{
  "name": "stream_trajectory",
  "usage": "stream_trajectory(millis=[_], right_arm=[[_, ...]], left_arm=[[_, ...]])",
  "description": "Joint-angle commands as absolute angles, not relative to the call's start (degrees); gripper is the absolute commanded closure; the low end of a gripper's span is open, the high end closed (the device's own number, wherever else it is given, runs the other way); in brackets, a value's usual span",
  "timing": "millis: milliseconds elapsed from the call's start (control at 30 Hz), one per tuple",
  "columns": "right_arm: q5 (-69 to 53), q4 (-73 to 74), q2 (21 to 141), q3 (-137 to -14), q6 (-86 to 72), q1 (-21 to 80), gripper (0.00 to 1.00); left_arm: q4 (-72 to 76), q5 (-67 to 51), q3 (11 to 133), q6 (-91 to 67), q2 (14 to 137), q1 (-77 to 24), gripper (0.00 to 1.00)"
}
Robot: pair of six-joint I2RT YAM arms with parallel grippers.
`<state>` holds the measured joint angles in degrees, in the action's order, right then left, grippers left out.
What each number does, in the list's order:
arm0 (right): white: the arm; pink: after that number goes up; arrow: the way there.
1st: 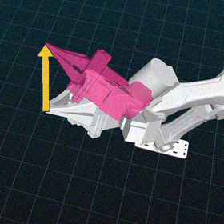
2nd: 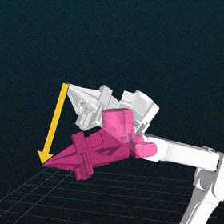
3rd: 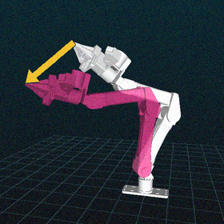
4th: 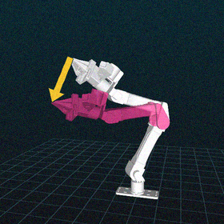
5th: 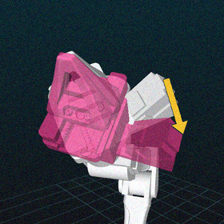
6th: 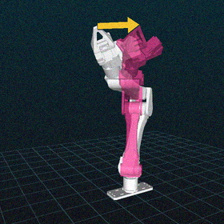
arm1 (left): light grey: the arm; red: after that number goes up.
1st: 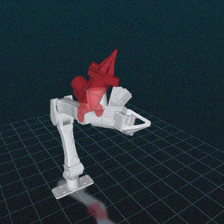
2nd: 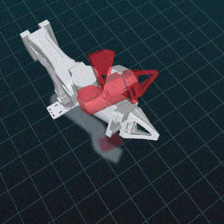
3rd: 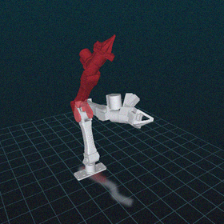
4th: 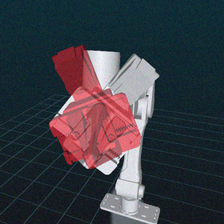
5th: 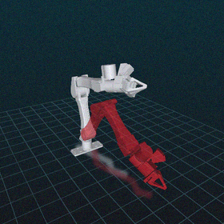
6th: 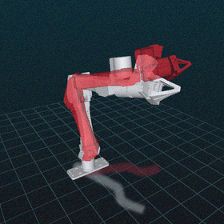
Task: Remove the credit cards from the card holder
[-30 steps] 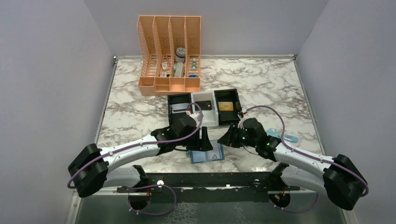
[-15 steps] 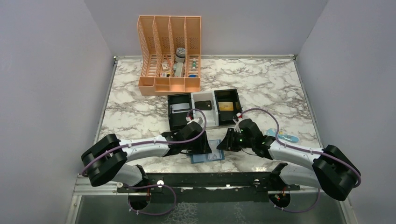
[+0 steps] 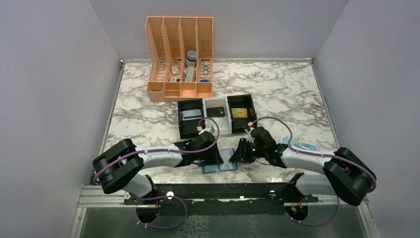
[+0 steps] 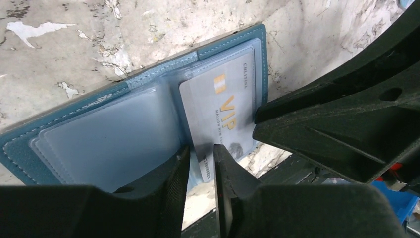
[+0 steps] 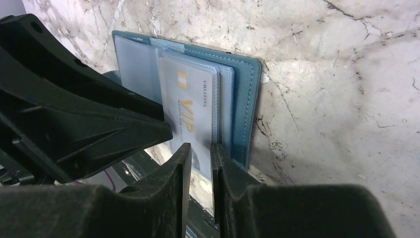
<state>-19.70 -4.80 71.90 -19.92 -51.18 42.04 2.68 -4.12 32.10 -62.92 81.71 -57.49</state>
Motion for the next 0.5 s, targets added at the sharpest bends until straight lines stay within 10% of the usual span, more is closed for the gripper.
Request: stream_trajectory(millis=[0,467], right_arm=[[-20.48,-5.90,73.09,-19.73,-50.36,42.10,0.79],[-19.35,-4.40,73.37,-20.39,-49.76,42.07,0.79]], left_arm=[[7.75,-4.78,30.36,-64.55,83.44,-57.75,0.76],[7.75,-2.99,28.51,-65.71,79.91,-57.74,0.87]])
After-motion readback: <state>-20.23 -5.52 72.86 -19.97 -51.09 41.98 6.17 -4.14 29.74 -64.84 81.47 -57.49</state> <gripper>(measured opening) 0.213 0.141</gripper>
